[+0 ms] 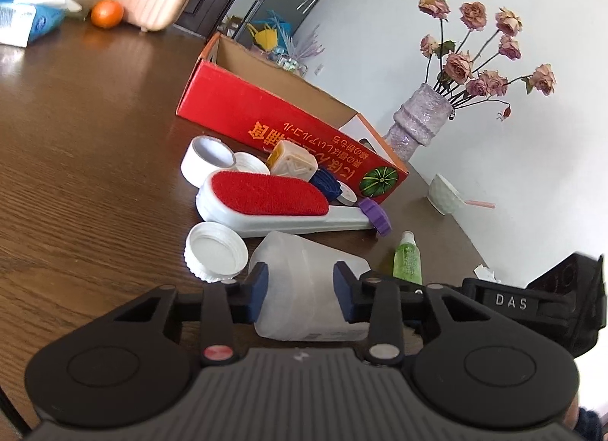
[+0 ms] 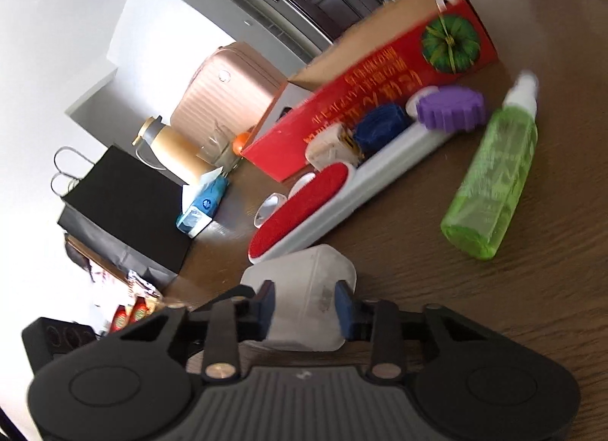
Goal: Organize rigid objects
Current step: 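Lift the white container with the right tool toward the red box, then lower the white container into the red box and open the right tool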
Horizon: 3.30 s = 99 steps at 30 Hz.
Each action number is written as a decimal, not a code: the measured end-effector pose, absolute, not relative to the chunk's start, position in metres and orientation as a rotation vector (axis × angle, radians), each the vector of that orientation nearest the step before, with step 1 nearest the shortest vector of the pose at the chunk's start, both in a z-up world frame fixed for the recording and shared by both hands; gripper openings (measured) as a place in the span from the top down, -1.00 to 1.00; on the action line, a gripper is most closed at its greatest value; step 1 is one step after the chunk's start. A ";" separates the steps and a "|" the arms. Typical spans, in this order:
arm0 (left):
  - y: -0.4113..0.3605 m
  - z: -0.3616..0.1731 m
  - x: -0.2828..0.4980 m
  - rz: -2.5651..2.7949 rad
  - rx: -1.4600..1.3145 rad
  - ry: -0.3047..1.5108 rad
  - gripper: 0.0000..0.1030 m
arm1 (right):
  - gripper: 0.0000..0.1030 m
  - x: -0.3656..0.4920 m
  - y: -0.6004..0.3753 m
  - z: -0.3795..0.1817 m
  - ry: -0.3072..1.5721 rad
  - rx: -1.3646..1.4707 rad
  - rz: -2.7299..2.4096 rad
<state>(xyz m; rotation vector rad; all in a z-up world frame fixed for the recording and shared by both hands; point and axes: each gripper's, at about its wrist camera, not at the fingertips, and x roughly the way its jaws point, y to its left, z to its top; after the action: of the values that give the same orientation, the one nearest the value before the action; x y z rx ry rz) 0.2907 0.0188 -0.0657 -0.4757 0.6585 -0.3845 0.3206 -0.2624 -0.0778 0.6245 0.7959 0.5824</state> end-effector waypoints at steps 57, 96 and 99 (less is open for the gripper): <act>-0.018 0.184 0.519 -0.463 -0.353 0.276 0.46 | 0.58 0.528 -0.265 0.210 0.320 0.291 0.528; -0.031 -0.028 0.690 -0.265 -0.340 0.953 0.34 | 0.54 0.710 -0.254 -0.027 0.971 0.355 0.359; -0.035 -0.022 0.691 -0.239 -0.321 0.940 0.20 | 0.55 0.710 -0.256 -0.023 0.969 0.354 0.355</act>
<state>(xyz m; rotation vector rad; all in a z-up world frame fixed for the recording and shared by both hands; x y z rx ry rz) 0.6905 -0.0352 -0.0219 -0.3211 0.9404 -0.2391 0.7100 -0.2563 -0.0228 0.3536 0.9690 0.3547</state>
